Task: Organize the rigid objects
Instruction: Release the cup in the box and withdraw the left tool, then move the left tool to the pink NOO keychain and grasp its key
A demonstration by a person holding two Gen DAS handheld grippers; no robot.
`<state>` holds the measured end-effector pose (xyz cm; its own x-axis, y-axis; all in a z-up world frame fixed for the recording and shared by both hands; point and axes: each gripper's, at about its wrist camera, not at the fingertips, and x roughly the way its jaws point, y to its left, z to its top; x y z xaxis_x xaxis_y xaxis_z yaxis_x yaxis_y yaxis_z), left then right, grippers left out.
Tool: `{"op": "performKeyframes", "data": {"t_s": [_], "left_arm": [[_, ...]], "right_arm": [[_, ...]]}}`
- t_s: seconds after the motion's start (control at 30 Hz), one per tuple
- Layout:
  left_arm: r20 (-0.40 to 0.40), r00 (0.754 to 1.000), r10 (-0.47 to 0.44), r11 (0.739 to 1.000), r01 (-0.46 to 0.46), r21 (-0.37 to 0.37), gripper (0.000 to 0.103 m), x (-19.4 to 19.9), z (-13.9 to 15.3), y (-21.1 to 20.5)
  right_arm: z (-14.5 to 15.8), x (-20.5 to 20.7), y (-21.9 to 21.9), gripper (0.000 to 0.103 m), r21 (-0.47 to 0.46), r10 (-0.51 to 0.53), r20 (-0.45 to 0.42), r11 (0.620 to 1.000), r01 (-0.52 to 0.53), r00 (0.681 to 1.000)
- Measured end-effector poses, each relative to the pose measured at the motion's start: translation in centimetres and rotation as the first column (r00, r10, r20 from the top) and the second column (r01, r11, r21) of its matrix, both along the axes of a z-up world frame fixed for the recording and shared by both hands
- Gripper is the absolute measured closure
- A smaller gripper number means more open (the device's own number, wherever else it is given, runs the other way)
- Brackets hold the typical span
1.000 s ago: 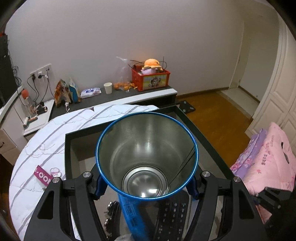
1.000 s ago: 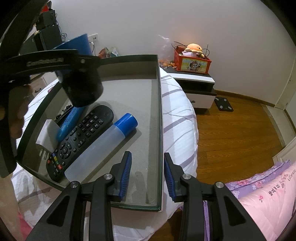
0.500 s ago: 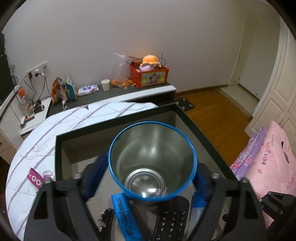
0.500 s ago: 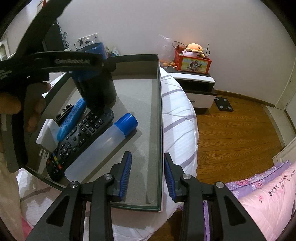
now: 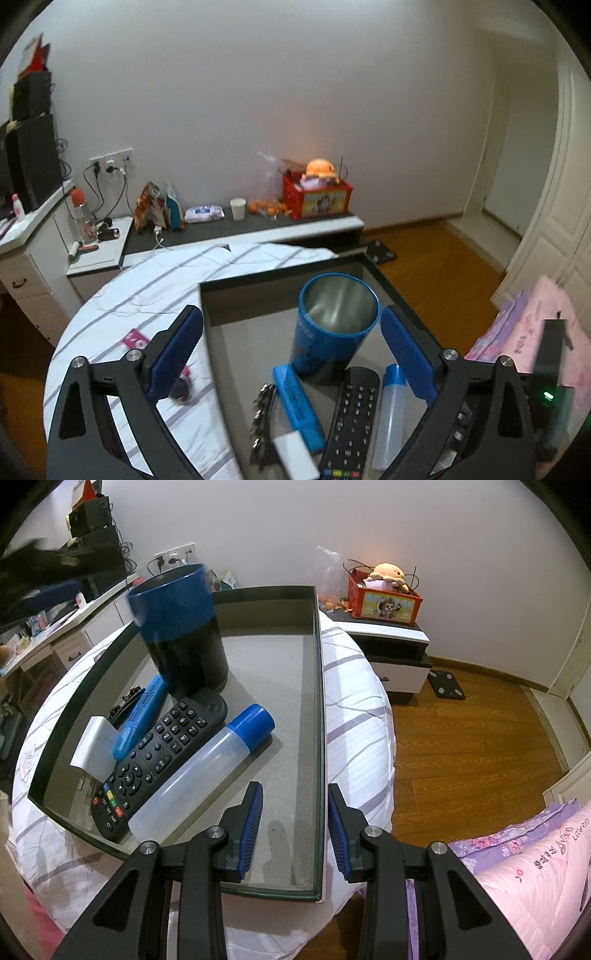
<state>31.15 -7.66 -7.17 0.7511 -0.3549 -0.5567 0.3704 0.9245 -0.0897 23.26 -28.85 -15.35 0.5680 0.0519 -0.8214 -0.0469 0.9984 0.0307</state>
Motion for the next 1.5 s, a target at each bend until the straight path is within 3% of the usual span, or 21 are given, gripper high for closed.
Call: {"op": "performKeyframes", "data": {"t_s": [0.2, 0.47, 0.77, 1.13, 1.5], "left_arm": [[0.025, 0.996, 0.087, 0.996, -0.087, -0.007, 0.001, -3.4, 0.6, 4.9], [-0.030, 0.968, 0.250, 0.968, -0.248, 0.048, 0.001, -7.0, -2.6, 10.7], [-0.081, 0.955, 0.284, 0.958, -0.279, 0.069, 0.001, -8.1, -4.9, 13.2], [-0.140, 0.952, 0.271, 0.961, -0.259, 0.099, 0.001, -6.3, -6.7, 13.2], [-0.255, 0.939, 0.230, 0.973, -0.218, 0.075, 0.001, 0.1, -8.6, 13.0]], "right_arm": [[0.0, 0.1, 0.0, 0.067, -0.001, -0.002, -0.004, 1.000, 0.002, 1.000], [0.0, 0.1, 0.1, 0.067, -0.008, -0.006, -0.010, 1.000, 0.006, 1.000], [0.1, 0.1, 0.3, 0.067, -0.019, -0.007, -0.025, 1.000, 0.006, 1.000], [0.1, 0.1, 0.4, 0.067, -0.022, -0.008, -0.027, 1.000, 0.008, 1.000], [0.1, -0.1, 0.3, 0.066, -0.021, 0.001, -0.019, 1.000, -0.001, 1.000]]}}
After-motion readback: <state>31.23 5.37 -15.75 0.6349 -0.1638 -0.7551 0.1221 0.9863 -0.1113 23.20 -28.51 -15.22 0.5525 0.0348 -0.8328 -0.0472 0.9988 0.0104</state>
